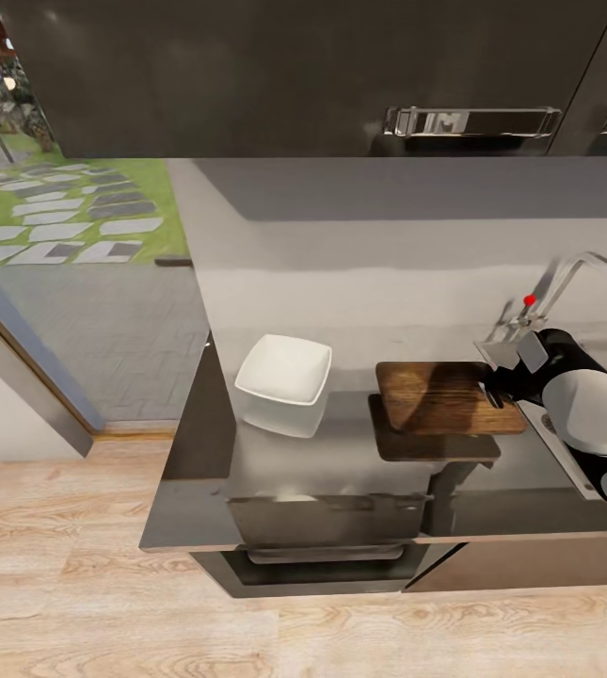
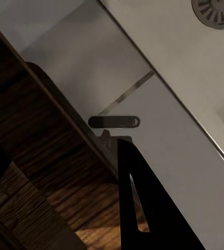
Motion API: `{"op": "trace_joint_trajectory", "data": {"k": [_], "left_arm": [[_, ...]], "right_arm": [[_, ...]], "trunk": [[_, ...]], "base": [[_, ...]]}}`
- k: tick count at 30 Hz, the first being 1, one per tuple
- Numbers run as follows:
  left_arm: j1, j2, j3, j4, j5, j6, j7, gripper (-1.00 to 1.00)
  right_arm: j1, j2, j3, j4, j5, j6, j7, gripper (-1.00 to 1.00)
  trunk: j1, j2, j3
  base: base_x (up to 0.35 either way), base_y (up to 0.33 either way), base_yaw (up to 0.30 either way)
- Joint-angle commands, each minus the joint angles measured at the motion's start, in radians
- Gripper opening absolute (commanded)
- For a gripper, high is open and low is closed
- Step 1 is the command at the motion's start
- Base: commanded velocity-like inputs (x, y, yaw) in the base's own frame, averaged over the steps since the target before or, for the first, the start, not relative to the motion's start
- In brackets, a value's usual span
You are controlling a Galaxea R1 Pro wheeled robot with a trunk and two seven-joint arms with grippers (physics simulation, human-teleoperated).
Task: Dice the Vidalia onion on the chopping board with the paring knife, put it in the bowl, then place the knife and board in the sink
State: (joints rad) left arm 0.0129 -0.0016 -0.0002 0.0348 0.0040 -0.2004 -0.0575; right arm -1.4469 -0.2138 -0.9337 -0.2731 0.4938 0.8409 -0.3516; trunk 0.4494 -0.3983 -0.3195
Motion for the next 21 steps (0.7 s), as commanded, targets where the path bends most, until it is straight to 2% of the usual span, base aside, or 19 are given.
{"op": "trace_joint_trajectory", "data": {"k": [1,6,11,21], "left_arm": [[-0.001,0.000,0.001,0.002,0.001,-0.006,-0.002,1.00],[-0.001,0.000,0.001,0.002,0.001,-0.005,-0.002,1.00],[-0.001,0.000,0.000,0.002,0.001,-0.005,-0.002,1.00],[-0.001,0.000,0.001,0.002,0.001,-0.006,-0.002,1.00]], "right_arm": [[-0.001,0.000,-0.004,0.000,-0.006,0.001,-0.008,-1.00],[-0.001,-0.001,-0.004,0.000,-0.005,0.001,-0.016,-1.00],[-0.001,0.000,-0.004,0.000,-0.004,0.001,-0.068,-1.00],[-0.001,0.002,-0.002,0.000,-0.006,0.001,-0.075,-1.00]], "trunk": [[0.001,-0.002,-0.001],[0.001,-0.002,-0.002],[0.001,-0.002,-0.008],[0.001,-0.002,-0.022]], "base": [[0.000,0.000,0.000],[0.000,0.000,0.000],[0.000,0.000,0.000],[0.000,0.000,0.000]]}}
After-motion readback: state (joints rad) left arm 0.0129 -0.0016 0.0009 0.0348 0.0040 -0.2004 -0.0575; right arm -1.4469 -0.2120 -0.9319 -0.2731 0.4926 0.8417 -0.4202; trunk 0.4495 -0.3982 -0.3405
